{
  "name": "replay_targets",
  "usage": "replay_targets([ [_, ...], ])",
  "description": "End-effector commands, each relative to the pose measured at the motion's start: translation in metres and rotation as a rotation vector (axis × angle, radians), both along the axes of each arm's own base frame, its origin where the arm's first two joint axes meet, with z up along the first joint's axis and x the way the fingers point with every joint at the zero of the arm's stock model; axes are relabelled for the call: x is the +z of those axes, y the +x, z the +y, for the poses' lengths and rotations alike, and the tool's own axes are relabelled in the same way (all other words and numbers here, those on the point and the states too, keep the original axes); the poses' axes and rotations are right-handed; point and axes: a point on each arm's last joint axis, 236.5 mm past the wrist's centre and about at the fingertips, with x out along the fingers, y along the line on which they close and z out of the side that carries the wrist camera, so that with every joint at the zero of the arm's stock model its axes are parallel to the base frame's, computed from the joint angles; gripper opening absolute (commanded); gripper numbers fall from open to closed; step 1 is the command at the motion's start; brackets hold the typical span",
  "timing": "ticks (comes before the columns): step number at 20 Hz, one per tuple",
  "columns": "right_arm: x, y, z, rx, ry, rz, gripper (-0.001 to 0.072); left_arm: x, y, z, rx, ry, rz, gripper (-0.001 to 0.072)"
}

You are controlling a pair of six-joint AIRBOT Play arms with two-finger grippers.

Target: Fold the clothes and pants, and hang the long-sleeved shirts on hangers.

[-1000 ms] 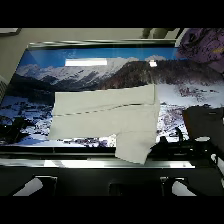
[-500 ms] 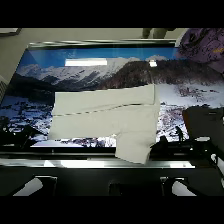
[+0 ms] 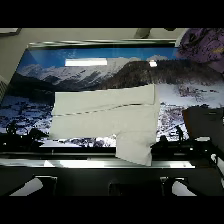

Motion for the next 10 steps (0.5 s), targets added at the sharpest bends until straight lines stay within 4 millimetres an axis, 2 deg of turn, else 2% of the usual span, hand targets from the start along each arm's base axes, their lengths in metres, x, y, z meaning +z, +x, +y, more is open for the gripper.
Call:
replay_targets([
  [1, 0.001, -0.001, 0.001, 0.003, 0.007, 0.001, 0.0041, -0.006, 0.009, -0.002, 0.007, 0.005, -0.016, 0.0526],
  [8, 0.004, -0.004, 0.004, 0.013, 0.025, 0.008, 0.0041, -0.018, 0.018, -0.010, -0.006, 0.016, -0.010, 0.0522],
  [9, 0.005, -0.004, 0.004, 0.013, 0.026, 0.008, 0.0041, -0.019, 0.018, -0.010, -0.006, 0.014, -0.007, 0.0491],
  [10, 0.004, -0.004, 0.004, 0.014, 0.026, 0.008, 0.0041, -0.019, 0.017, -0.010, -0.006, 0.013, -0.005, 0.0491],
])
